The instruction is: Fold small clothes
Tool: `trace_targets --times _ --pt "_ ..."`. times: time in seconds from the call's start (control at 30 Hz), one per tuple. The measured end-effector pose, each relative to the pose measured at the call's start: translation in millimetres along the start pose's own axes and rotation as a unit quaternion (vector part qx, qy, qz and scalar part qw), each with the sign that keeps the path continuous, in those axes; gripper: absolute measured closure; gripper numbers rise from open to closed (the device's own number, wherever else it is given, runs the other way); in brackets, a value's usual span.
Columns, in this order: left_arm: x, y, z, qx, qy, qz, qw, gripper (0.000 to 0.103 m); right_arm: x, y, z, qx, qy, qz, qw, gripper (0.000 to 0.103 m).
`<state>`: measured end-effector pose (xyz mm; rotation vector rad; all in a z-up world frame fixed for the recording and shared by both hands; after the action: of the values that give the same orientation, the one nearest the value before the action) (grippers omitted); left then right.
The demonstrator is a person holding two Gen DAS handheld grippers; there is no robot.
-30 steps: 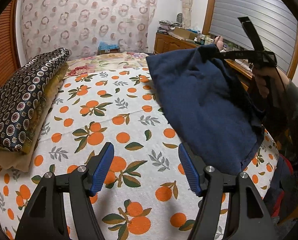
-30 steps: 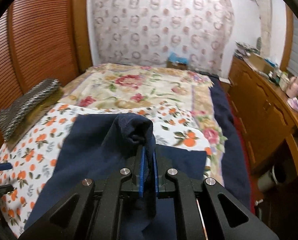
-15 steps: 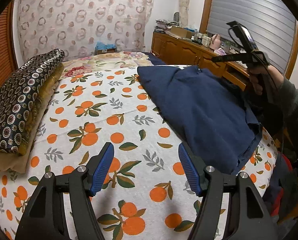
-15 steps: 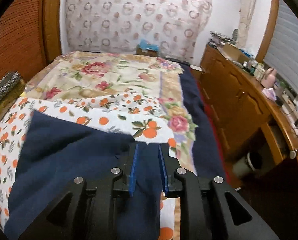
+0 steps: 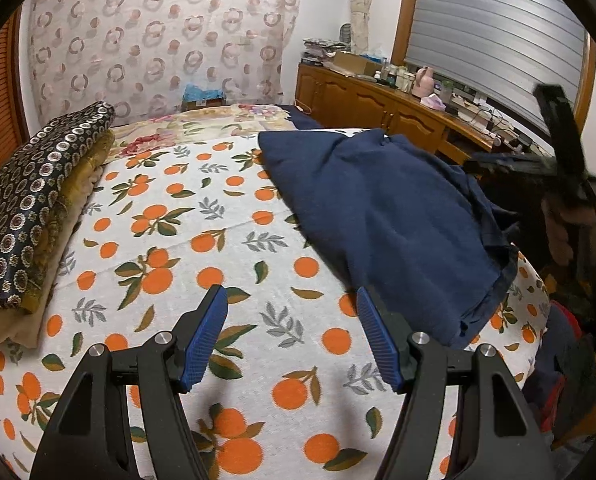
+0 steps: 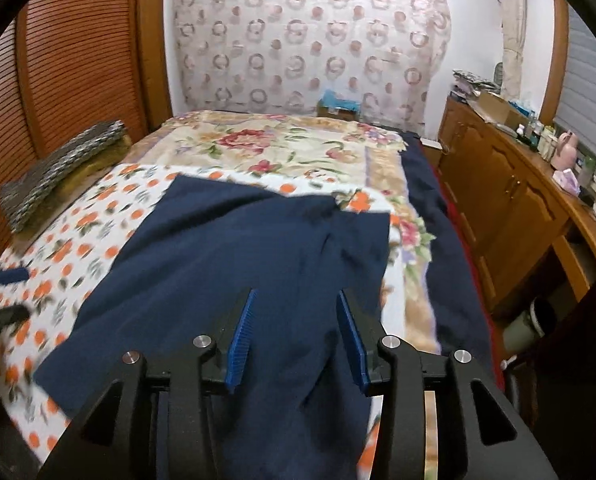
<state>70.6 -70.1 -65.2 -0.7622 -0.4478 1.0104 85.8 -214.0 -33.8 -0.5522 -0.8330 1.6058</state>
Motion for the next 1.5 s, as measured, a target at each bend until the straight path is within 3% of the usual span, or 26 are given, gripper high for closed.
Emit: trace_targets --times 0.3,0.7,0.73,0.77,0.83,0.93,1.1,1.33,1.43,1.5 --pt "-13.2 -1.5 -2.3 -0.001 0.006 -0.005 1.0 0.035 -6.7 38.6 24.5 0.003 -0.008 -0.009 1.0 0.06" --pt "-21.6 -0.5 -4.6 0.002 0.007 -0.011 0.9999 0.035 -2.5 41.6 9.1 0.034 0.012 0.017 0.999 0.059" --pt "-21.8 -0.5 -4.5 0.002 0.007 -0.011 0.9999 0.035 -3.5 40.8 10.0 0.032 0.01 0.019 0.999 0.062" --pt "-22.1 -0.4 -4.5 0.002 0.007 -0.011 0.9999 0.035 -3.9 41.2 12.4 0.028 0.005 0.02 0.999 0.076" --pt "-22.2 -0.5 -4.8 0.002 0.007 -0.01 0.9999 0.035 -3.5 43.9 16.9 0.023 -0.006 0.019 1.0 0.091" --pt "-22.2 -0.7 -4.5 0.002 0.006 -0.011 0.9999 0.035 -10.8 44.7 29.7 0.005 -0.013 0.005 1.0 0.098" --pt "-22.1 -1.3 -4.5 0.001 0.007 -0.01 0.9999 0.035 -36.8 48.3 70.4 -0.03 -0.011 -0.033 0.999 0.098" --pt "-21.9 -13.4 -4.3 -0.006 0.002 -0.01 0.9999 0.035 -40.6 62.2 73.2 -0.006 0.014 -0.022 1.0 0.096" --pt "-15.5 -26.9 -6.7 -0.012 -0.004 -0.011 0.9999 0.035 -39.1 46.7 71.1 -0.011 0.024 -0.019 0.999 0.076" --pt "-11.7 -39.2 -10.5 -0.018 -0.009 -0.015 0.9997 0.034 -41.5 33.9 72.8 -0.025 0.029 -0.02 0.999 0.068"
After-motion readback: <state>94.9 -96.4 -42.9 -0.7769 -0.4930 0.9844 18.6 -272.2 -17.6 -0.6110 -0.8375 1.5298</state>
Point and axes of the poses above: each gripper's, at about its wrist camera, not at the fingertips, and z roughly against the way its jaws point, x to its left, y to its underside, the point moved 2 cm from there along -z, roughly the way its jaws point, and after that the axes turned 10 degrees about -z, right-handed, at the moved point
